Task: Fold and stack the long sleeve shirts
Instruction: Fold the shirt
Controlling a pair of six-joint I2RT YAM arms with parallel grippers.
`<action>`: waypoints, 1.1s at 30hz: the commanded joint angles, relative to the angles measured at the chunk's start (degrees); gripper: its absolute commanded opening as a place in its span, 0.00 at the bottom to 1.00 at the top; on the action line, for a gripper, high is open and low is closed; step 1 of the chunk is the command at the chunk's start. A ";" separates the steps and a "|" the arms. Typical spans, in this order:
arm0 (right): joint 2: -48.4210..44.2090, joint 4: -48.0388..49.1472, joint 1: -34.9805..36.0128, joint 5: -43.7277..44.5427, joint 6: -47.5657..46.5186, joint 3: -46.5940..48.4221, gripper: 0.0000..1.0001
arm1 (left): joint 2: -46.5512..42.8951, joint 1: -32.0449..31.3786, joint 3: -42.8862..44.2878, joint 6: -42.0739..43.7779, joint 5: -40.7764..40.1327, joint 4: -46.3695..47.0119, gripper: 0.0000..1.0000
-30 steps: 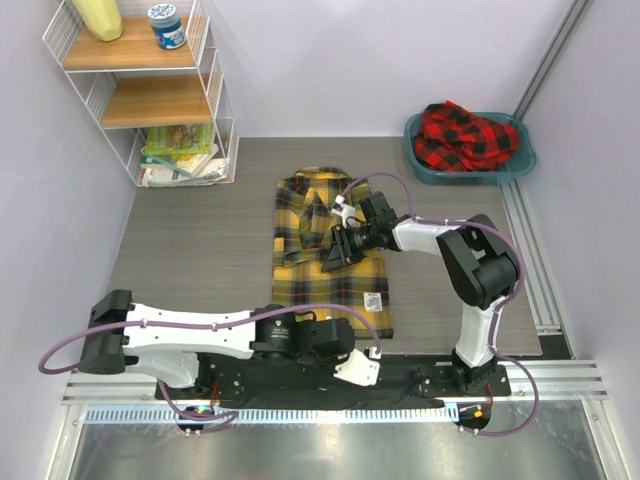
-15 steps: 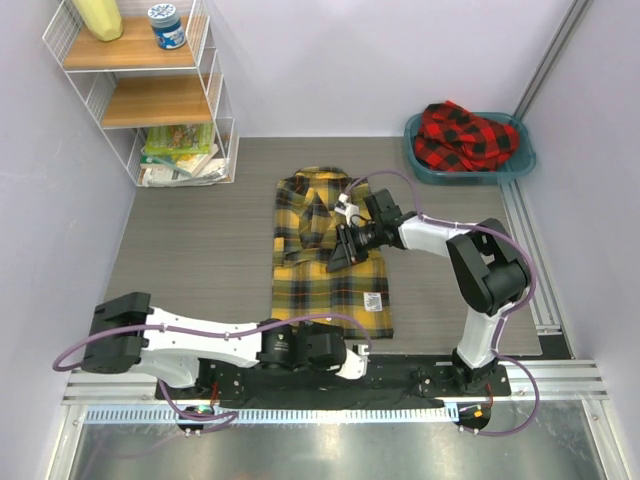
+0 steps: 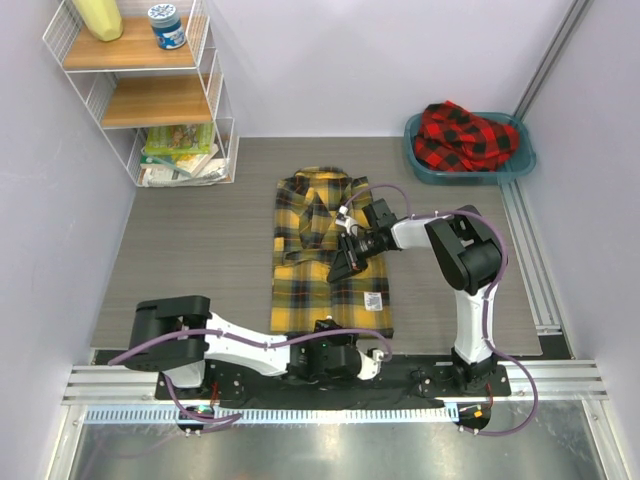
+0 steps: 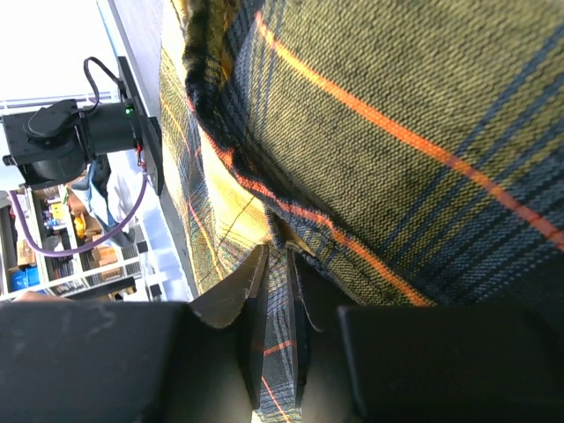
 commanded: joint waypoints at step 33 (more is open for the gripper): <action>5.22 -17.10 -2.97 15.34 -25.24 26.14 0.36 | 9.10 27.59 61.05 6.03 68.04 -76.58 0.00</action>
